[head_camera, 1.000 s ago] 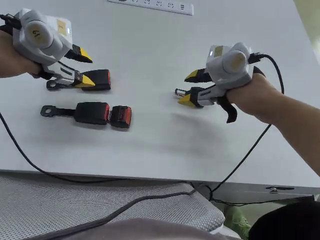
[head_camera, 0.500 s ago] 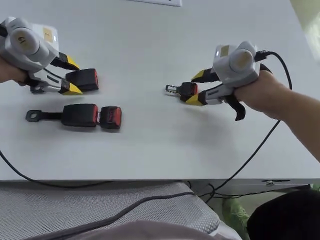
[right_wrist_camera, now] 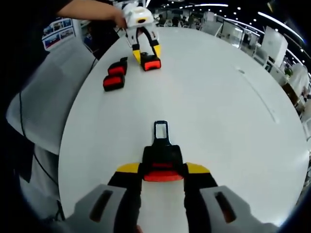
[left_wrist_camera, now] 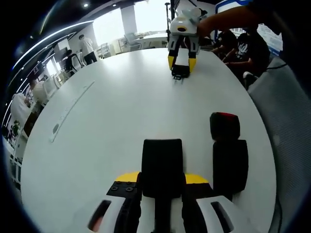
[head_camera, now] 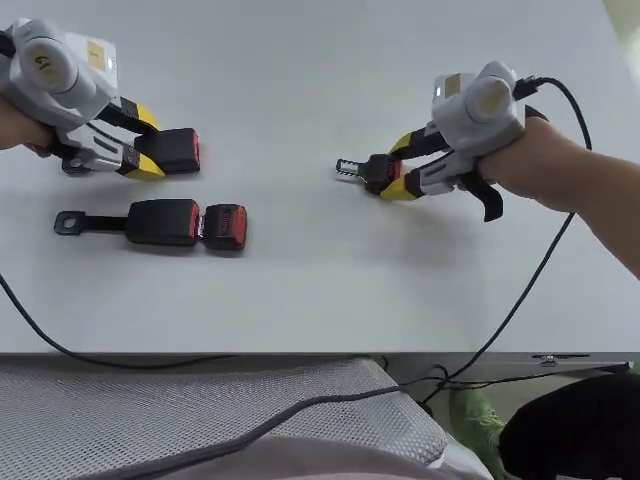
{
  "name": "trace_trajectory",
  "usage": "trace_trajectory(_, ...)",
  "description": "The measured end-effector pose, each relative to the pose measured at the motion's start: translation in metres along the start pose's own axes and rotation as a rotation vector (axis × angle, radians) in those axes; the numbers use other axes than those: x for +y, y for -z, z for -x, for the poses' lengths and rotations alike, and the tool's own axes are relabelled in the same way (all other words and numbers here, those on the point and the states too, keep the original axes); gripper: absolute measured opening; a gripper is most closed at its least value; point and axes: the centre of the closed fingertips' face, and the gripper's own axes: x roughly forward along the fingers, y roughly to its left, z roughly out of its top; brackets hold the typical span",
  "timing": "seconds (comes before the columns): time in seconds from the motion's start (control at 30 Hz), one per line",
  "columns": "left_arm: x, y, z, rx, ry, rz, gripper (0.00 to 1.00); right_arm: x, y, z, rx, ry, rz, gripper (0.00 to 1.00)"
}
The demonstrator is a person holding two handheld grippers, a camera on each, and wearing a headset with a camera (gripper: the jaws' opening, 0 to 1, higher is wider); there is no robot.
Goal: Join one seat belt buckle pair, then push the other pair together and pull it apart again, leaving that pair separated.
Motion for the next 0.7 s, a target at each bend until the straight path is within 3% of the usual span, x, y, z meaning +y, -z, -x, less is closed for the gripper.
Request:
trace_trajectory(0.2,0.0,0.002,-0.003,0.017,-0.005,-0.05,0.32,0.0,-0.002,0.0,0.005,-0.007,0.015,0.33)
trace_trajectory(0.33,0.001,0.004,-0.003,0.013,-0.003,-0.04,0.32,-0.002,-0.006,-0.004,0.006,-0.003,0.016,0.33)
trace_trajectory(0.7,0.002,0.005,-0.003,0.007,-0.002,-0.05,0.32,0.003,-0.042,-0.028,-0.03,-0.011,0.053,0.33)
